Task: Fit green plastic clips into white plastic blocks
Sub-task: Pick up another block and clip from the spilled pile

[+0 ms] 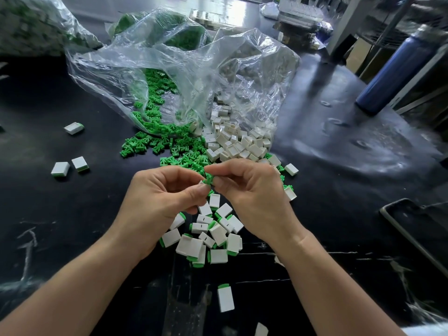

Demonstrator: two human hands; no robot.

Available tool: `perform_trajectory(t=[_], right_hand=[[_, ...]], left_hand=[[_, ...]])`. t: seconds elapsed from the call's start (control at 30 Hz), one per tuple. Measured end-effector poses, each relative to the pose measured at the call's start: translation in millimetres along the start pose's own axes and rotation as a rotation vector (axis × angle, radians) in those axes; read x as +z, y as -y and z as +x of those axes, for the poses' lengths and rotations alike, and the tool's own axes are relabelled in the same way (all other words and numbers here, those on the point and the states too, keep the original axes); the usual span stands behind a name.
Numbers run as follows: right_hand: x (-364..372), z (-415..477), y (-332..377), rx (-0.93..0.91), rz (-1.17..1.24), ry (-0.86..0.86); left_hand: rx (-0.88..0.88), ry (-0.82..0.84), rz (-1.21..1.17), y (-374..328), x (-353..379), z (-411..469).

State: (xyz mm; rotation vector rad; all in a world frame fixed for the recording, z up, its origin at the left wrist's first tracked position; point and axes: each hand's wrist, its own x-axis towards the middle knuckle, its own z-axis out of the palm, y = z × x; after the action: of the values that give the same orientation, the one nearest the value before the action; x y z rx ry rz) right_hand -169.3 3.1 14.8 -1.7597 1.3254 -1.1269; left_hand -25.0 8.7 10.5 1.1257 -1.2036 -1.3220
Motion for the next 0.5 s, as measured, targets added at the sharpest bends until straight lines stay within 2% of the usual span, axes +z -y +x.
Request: perform_trajectory(t=[0.4,0.5], right_hand=[[2.4,-3.0,2.4,-0.070,-0.140,0.053],[2.1,-3.1,1.9,-0.078,-0.149,0.027]], left_hand=[[0.048,-0.020,0.112,6.1,0.8,-1.6],[0.019,-0.029,0.066,4.2,1.2,-2.3]])
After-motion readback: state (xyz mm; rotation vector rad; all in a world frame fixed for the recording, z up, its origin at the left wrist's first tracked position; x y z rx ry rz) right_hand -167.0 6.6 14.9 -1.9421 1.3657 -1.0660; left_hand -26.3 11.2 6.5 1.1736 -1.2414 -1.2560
